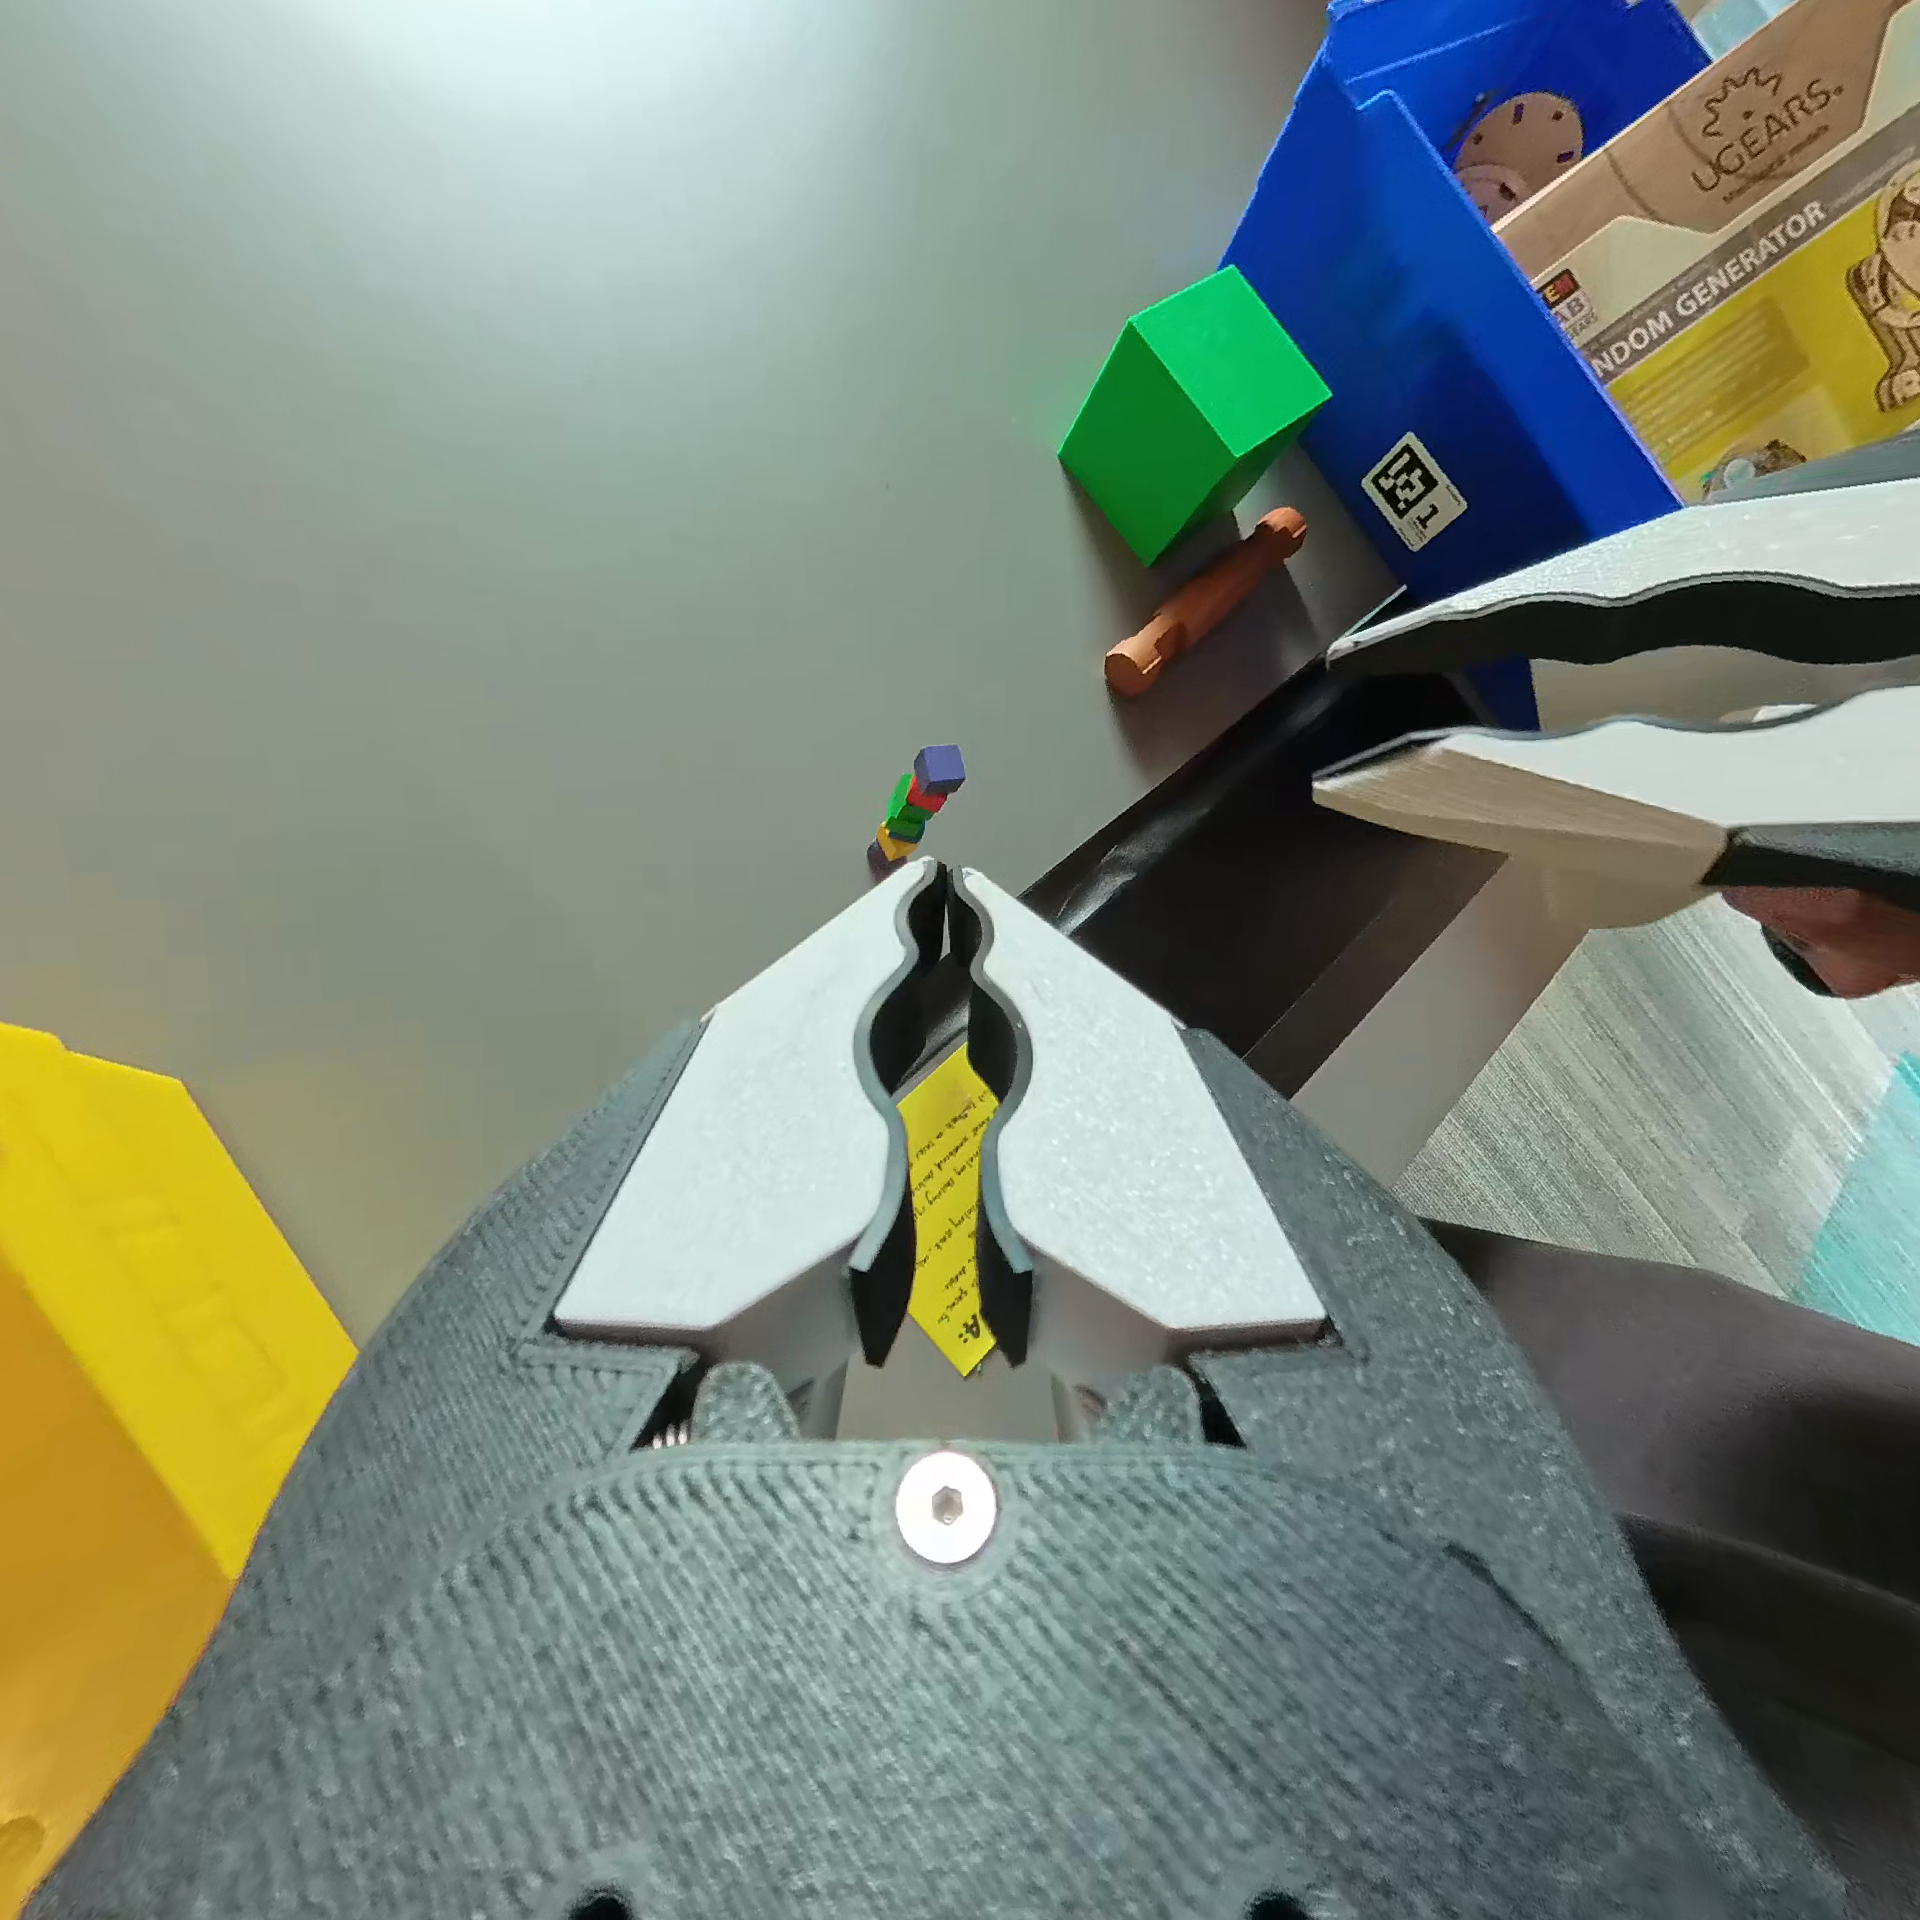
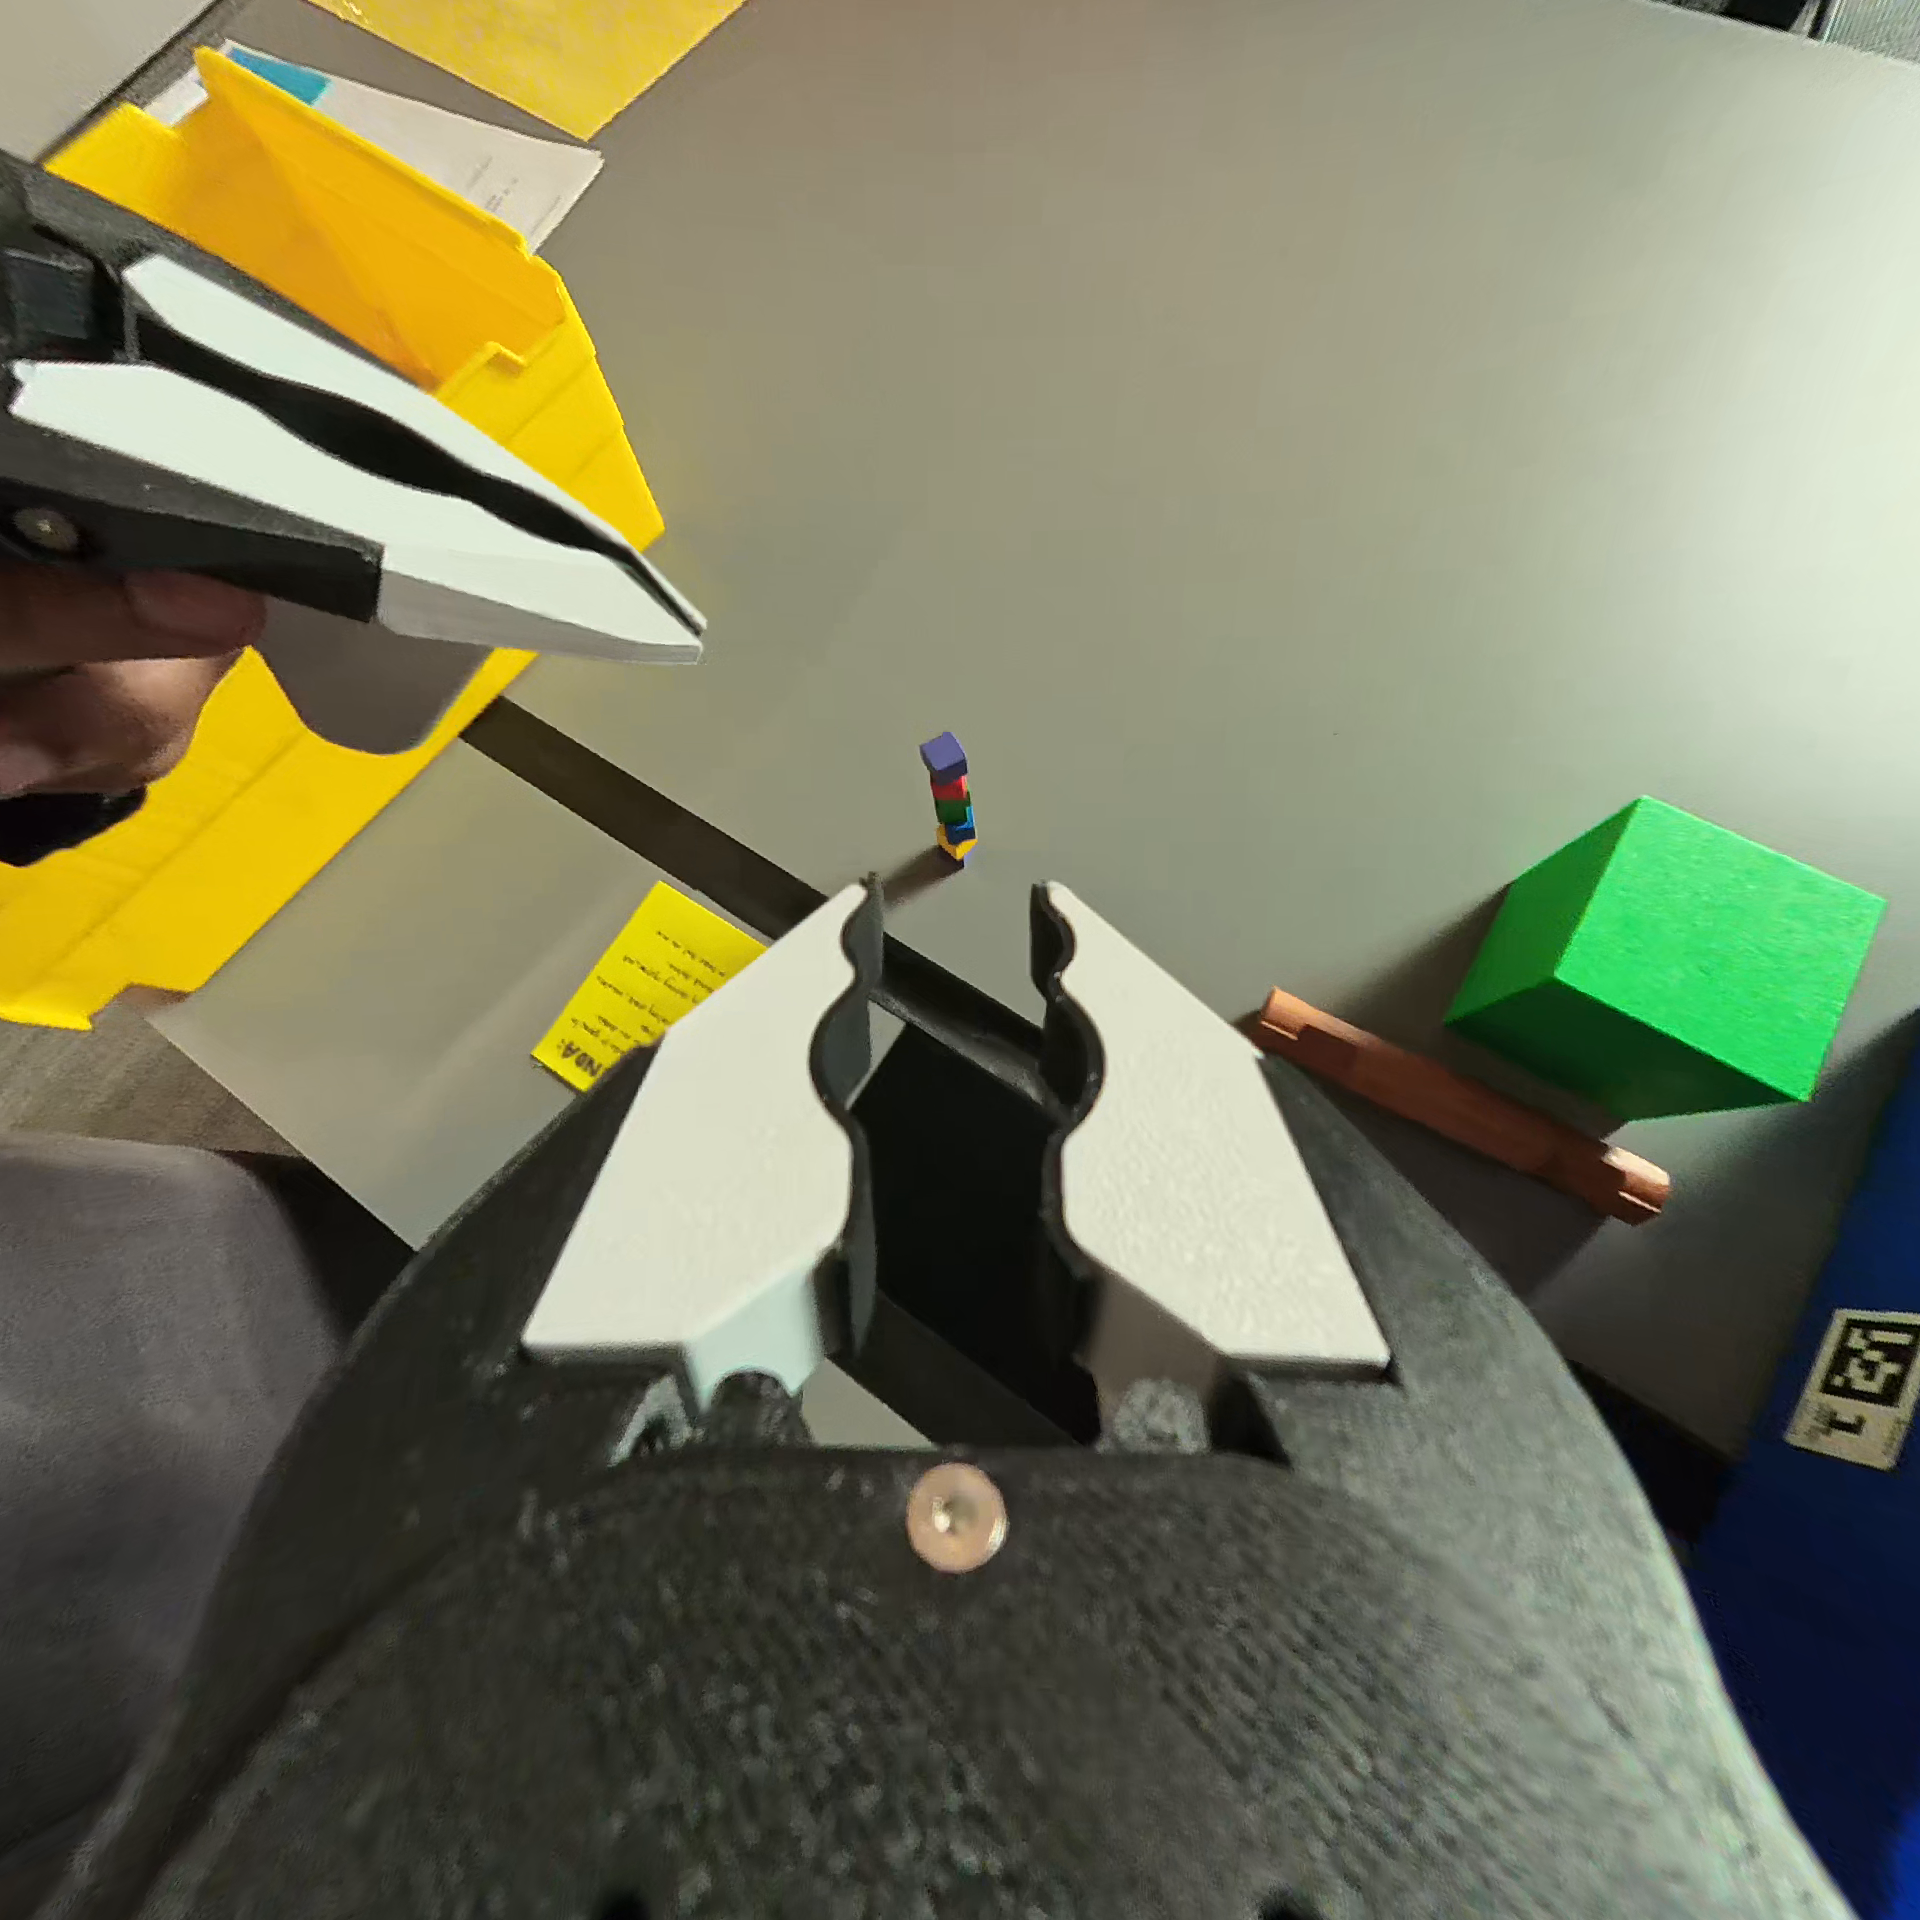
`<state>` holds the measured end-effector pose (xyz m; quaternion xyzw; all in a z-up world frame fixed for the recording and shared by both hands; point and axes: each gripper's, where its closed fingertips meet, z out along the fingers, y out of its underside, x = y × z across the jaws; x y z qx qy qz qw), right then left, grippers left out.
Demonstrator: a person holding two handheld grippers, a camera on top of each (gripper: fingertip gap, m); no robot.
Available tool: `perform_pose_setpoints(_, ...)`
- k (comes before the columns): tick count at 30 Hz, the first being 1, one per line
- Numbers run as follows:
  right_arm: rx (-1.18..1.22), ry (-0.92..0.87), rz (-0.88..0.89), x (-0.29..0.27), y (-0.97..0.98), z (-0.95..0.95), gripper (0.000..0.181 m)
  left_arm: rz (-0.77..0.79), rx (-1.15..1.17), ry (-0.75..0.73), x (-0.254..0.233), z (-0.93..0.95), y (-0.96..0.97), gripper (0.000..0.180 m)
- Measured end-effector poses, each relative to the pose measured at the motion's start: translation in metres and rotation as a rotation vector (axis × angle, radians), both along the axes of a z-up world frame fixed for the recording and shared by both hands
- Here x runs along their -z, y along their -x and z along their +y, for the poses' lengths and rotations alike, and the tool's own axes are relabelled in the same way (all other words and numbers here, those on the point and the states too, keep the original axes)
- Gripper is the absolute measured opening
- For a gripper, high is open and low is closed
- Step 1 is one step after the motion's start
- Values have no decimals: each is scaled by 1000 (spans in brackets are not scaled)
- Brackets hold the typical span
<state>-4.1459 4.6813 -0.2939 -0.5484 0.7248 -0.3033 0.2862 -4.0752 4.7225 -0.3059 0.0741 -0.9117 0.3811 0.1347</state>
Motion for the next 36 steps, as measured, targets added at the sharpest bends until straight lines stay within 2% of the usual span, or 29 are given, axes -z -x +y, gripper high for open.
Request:
perform_pose_setpoints(4,0,-9,-15,0,-11,4,12,-15,24,4,-3,9,-2,0)
perform_pose_setpoints(8,1,58,-20,-3,-21,2,0,-20,42,11,-5,12,-5,0)
perform_pose_setpoints(15,26,99,-2,13,-15,-13,0,-6,24,-6,-4,19,-11,0)
perform_pose_setpoints(21,-82,37,215,84,-3,-5,0,-8,24,-49,5,37,-4,0)
perform_pose_setpoints(24,-179,46,264,108,-15,4,0,7,17,-71,12,45,1,0)
perform_pose_setpoints(31,-359,55,299,131,-53,17,0,20,-2,-91,17,54,7,1)
perform_pose_setpoints(36,-228,26,242,118,-73,-9,0,28,-33,-91,18,56,3,1)
